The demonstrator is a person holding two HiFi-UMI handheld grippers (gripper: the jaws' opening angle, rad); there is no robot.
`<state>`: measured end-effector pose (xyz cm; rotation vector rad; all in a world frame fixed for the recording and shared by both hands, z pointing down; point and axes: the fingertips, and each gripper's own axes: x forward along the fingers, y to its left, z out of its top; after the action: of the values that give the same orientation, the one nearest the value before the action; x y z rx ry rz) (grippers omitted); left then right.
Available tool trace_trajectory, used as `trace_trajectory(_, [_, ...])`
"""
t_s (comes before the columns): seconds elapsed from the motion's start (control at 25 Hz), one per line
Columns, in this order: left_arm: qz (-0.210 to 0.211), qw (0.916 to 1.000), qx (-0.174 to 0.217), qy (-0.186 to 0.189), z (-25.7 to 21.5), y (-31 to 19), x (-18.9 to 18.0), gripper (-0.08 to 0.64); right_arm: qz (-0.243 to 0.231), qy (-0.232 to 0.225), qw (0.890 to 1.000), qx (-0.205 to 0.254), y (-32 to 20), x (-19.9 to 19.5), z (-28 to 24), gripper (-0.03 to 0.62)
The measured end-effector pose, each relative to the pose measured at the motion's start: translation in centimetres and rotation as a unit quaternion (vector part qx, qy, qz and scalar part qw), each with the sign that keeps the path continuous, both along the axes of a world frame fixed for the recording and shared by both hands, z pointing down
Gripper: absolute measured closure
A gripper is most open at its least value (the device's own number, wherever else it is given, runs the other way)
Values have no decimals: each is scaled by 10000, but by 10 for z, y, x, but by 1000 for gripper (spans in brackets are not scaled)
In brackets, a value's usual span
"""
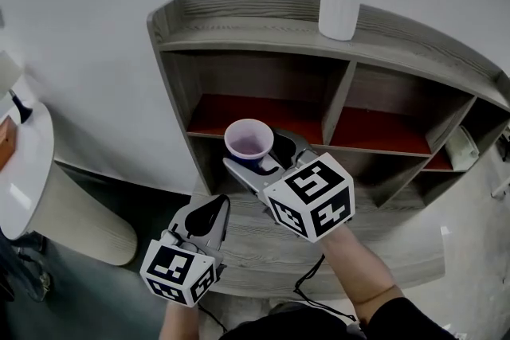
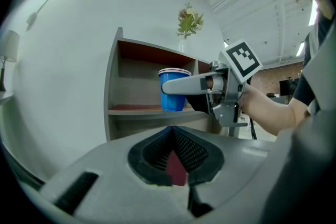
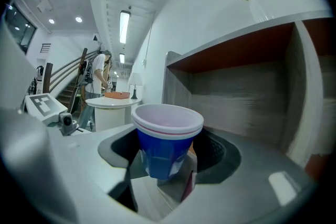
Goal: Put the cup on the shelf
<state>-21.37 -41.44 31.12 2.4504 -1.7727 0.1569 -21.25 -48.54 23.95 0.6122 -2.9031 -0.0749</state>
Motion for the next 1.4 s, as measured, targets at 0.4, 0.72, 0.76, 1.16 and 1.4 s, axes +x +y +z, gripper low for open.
trace_trajectory(0.4, [-74, 10000, -37, 6, -9, -15, -8, 566, 225, 82, 9997, 10, -46, -11, -16, 281])
trace_trajectory(0.72, [-112, 9999, -18, 56, -14, -24, -8, 566, 480, 363, 9982, -47, -84, -14, -5, 281])
trace_trajectory(0.76, [-123, 9999, -7, 75, -15, -25, -8, 566, 478, 381, 9981, -71, -85, -15, -3, 281])
trace_trajectory(1.16, [-220, 9997, -9, 83, -12, -31, -13, 566, 468, 554, 9973, -126, -94, -23, 9, 278])
trace_trajectory(1.4, [-203, 9997, 45, 100, -14, -32, -9, 566, 463, 672, 9967, 5, -99, -24, 13, 276])
